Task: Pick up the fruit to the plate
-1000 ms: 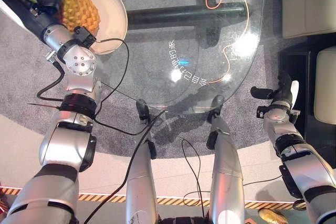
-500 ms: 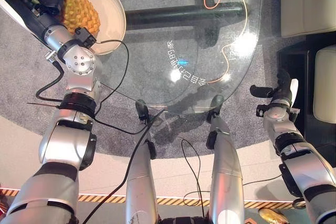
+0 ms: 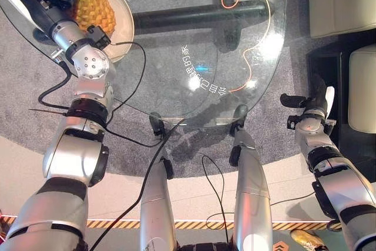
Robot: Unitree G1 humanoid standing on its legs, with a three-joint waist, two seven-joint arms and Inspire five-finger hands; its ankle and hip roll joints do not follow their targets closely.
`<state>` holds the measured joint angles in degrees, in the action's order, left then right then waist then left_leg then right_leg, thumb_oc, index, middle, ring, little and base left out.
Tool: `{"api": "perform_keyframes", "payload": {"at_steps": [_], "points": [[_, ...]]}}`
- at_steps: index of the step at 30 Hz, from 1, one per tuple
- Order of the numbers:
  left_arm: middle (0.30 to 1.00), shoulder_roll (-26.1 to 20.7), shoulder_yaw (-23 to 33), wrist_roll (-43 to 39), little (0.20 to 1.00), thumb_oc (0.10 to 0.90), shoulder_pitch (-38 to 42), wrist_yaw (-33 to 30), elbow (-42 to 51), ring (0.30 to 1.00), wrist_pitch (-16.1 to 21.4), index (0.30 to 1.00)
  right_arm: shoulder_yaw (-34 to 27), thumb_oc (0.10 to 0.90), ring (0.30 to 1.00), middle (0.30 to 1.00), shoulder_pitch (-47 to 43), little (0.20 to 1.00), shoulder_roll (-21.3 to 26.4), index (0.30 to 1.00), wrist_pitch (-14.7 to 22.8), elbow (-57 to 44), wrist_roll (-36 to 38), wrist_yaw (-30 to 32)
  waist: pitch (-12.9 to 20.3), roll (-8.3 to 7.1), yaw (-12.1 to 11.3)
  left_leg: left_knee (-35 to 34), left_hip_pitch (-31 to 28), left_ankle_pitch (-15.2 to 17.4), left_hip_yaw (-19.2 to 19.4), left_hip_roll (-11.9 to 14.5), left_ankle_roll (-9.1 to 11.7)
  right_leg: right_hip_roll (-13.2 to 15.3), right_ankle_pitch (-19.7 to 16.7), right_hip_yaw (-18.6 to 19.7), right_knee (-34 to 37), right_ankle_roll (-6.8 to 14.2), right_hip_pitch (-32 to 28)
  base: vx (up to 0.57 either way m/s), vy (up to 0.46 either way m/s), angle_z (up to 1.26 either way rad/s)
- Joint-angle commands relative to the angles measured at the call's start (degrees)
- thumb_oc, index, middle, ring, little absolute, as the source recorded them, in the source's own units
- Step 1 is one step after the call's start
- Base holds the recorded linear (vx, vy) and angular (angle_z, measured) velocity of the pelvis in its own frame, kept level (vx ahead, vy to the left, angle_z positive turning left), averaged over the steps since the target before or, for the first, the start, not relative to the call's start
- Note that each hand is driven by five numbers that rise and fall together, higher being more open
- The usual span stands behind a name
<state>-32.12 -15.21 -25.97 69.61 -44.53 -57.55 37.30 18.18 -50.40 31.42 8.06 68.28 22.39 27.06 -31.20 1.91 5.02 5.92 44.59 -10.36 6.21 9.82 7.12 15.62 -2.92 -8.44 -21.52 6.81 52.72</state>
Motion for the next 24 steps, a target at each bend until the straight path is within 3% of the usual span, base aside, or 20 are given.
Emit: {"api": "perform_keyframes", "payload": {"at_steps": [1, 2, 6, 9, 14, 24], "points": [[0.479, -6.1, 1.3, 2.0, 0.409, 0.309, 9.1, -1.0, -1.4, 0.479, 4.5, 0.479, 1.9, 0.800, 0.900, 0.900, -1.0, 0.900, 2.1, 0.900, 1.2, 1.2, -1.9, 1.3, 1.4, -2.02, -0.7, 8.2, 1.9, 6.9, -0.8, 0.8, 2.6, -1.3, 2.1, -0.5, 4.3, 2.2, -4.9, 0.00, 0.000, 0.00], [0.505, -6.2, 1.3, 1.8, 0.439, 0.339, 9.1, -1.0, -1.6, 0.505, 4.6, 0.505, 1.9, 0.800, 0.900, 0.900, -1.0, 0.900, 2.1, 0.900, 1.3, 1.2, -2.0, 1.4, 1.4, -1.98, -0.7, 8.2, 1.9, 6.9, -0.9, 0.8, 2.6, -1.2, 2.1, -0.4, 4.3, 2.2, -4.9, 0.00, 0.000, 0.00], [0.467, -6.3, 1.3, 1.7, 0.395, 0.295, 9.1, -0.6, -2.3, 0.467, 4.8, 0.467, 1.9, 0.800, 0.900, 0.900, -1.2, 0.900, 2.1, 0.900, 1.6, 1.3, -2.0, 1.4, 1.4, -2.07, -0.8, 8.2, 1.9, 6.9, -0.9, 0.8, 2.6, -1.3, 2.1, -0.5, 4.3, 2.1, -4.9, 0.00, 0.000, 0.00], [0.479, -6.3, 1.4, 1.8, 0.409, 0.309, 8.9, -0.7, -2.3, 0.479, 4.7, 0.479, 1.9, 0.800, 0.900, 0.900, -1.2, 0.900, 2.2, 0.900, 1.8, 1.2, -2.1, 1.4, 1.4, -2.09, -0.8, 8.2, 2.0, 6.9, -0.9, 0.7, 2.6, -1.3, 2.1, -0.5, 4.4, 2.1, -4.9, 0.00, 0.000, 0.00], [0.651, -6.5, 1.5, 1.3, 0.609, 0.509, 8.5, -0.6, -2.4, 0.651, 4.7, 0.651, 2.0, 0.800, 0.900, 0.900, -0.8, 0.900, 2.2, 0.900, 2.0, 1.0, -1.9, 1.5, 1.4, -2.14, -0.8, 8.2, 2.0, 6.8, -1.0, 0.8, 2.6, -1.3, 2.1, -0.5, 4.4, 2.1, -4.9, 0.00, 0.000, 0.00], [0.636, -6.1, 2.0, 0.6, 0.593, 0.493, 7.2, 0.5, -2.2, 0.636, 5.1, 0.636, 1.8, 0.800, 0.900, 0.900, -0.7, 0.900, 1.7, 0.900, 2.3, 0.9, -2.3, 2.3, 1.4, -2.22, -1.3, 8.5, 2.5, 6.9, -1.3, 0.7, 2.6, -1.2, 2.3, -0.7, 3.9, 2.1, -4.5, 0.00, 0.000, 0.00]]}}
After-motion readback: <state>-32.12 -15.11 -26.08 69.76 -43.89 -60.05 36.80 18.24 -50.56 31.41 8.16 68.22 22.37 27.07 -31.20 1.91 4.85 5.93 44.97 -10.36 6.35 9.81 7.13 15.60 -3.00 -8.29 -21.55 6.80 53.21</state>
